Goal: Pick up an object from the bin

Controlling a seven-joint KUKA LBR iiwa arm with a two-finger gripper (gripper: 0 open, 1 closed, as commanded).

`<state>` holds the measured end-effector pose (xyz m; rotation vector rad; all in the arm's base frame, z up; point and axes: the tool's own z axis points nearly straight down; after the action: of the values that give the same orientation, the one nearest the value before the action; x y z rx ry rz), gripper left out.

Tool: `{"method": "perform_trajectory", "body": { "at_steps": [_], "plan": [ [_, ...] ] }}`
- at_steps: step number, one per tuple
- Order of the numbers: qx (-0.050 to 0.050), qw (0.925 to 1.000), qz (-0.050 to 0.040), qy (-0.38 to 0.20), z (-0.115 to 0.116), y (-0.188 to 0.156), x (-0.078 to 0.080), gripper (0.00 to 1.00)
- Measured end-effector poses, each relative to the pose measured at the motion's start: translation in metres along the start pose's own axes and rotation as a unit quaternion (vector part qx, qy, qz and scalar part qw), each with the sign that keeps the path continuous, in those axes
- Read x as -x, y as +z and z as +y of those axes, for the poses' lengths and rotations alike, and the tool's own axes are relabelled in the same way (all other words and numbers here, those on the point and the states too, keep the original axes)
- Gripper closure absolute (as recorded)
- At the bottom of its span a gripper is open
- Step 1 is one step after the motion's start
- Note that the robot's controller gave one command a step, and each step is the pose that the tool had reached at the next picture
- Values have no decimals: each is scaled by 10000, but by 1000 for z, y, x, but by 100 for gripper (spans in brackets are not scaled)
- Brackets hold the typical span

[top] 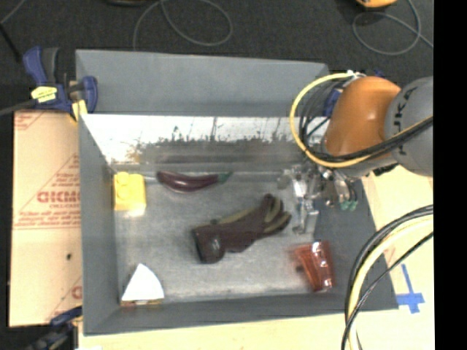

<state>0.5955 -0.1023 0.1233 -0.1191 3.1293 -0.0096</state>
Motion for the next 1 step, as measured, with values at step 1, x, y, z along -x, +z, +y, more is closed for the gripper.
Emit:
{"method": "perform_trajectory", "body": {
  "at_steps": [1],
  "plan": [
    [43,9993,76,-356,37,9,-7,0]
  ]
}}
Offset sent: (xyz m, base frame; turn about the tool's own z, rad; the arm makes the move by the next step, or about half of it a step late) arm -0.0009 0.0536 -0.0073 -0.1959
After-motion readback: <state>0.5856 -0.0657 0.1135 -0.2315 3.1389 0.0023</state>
